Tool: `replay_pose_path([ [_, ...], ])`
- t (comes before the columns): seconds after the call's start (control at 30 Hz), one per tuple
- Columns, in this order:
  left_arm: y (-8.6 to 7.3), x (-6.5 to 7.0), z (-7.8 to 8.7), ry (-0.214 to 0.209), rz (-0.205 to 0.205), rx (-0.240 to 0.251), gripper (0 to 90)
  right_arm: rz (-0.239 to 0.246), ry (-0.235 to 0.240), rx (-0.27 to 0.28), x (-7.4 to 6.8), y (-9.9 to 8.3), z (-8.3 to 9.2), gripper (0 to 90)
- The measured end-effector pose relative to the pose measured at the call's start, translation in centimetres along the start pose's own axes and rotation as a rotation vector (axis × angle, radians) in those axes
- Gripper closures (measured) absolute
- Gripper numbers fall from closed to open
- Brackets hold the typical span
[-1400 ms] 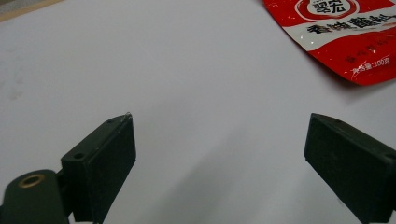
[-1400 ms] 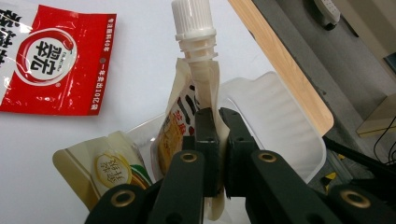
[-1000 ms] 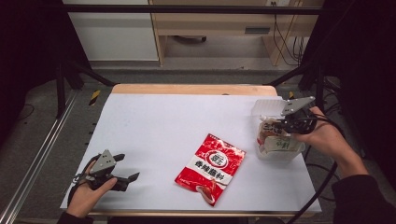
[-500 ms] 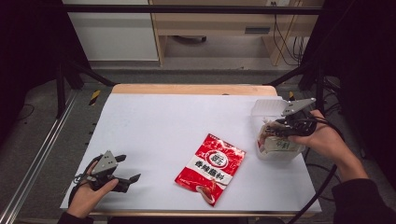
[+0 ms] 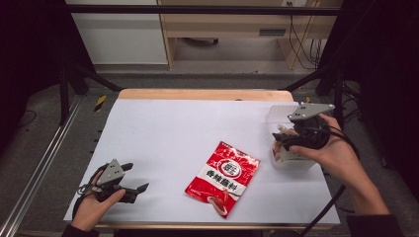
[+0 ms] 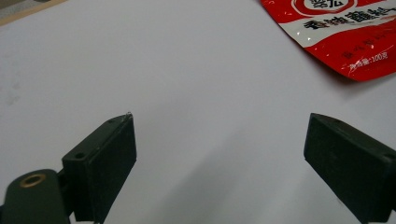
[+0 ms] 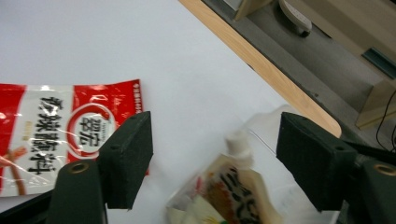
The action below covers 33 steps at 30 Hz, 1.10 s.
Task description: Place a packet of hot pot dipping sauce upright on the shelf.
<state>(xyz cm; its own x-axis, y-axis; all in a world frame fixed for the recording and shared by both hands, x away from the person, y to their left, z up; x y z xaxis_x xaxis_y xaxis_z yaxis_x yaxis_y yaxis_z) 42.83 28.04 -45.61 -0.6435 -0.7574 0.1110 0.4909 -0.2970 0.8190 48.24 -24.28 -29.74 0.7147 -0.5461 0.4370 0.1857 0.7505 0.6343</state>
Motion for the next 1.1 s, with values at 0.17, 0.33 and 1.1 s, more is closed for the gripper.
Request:
replay_pose_path([
  [0.17, 0.0, -0.1, 0.0, 0.002, 0.004, 0.000, 9.0, 0.023, 0.019, 0.016, -2.2, 1.3, 0.1, 22.7],
  [0.33, 0.0, -0.2, 0.1, 0.003, 0.010, 0.004, 7.7, 0.032, 0.029, 0.027, -4.1, 2.3, -0.1, 19.8],
  [1.1, 0.1, -0.5, 0.2, 0.014, 0.020, 0.011, 7.3, -0.047, 0.082, 0.052, -10.5, 1.9, -4.8, 16.1],
])
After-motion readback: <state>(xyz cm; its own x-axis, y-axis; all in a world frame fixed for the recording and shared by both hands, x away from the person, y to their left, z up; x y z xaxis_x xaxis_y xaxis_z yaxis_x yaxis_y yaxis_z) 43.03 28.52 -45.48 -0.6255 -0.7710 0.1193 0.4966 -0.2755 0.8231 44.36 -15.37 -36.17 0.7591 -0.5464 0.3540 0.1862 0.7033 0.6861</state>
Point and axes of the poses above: each handheld gripper's, and its own axes: z roughly backward along the jaws, y roughly out of its top, x roughly to its right, the point moved 1 cm from there along -z, roughly forward along the jaws, and after that the axes turned 13 degrees about z, right-handed, at the moved point
